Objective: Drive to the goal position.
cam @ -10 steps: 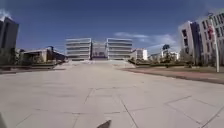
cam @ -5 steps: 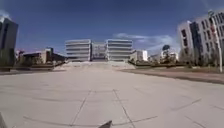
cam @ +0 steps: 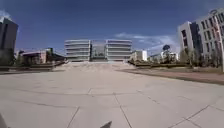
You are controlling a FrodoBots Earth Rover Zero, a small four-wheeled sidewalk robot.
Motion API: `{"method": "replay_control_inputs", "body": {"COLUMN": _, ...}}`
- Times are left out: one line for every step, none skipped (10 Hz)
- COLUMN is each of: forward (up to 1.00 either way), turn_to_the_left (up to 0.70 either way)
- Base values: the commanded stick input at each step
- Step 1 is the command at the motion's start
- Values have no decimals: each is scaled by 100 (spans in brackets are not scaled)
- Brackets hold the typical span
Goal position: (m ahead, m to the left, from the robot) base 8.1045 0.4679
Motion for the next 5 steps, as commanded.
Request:
{"method": "replay_control_inputs", "body": {"forward": 52, "turn_to_the_left": -1}}
{"method": "replay_control_inputs", "body": {"forward": 52, "turn_to_the_left": -1}}
{"method": "replay_control_inputs", "body": {"forward": 52, "turn_to_the_left": -1}}
{"method": "replay_control_inputs", "body": {"forward": 53, "turn_to_the_left": -1}}
{"method": "replay_control_inputs", "body": {"forward": 52, "turn_to_the_left": -1}}
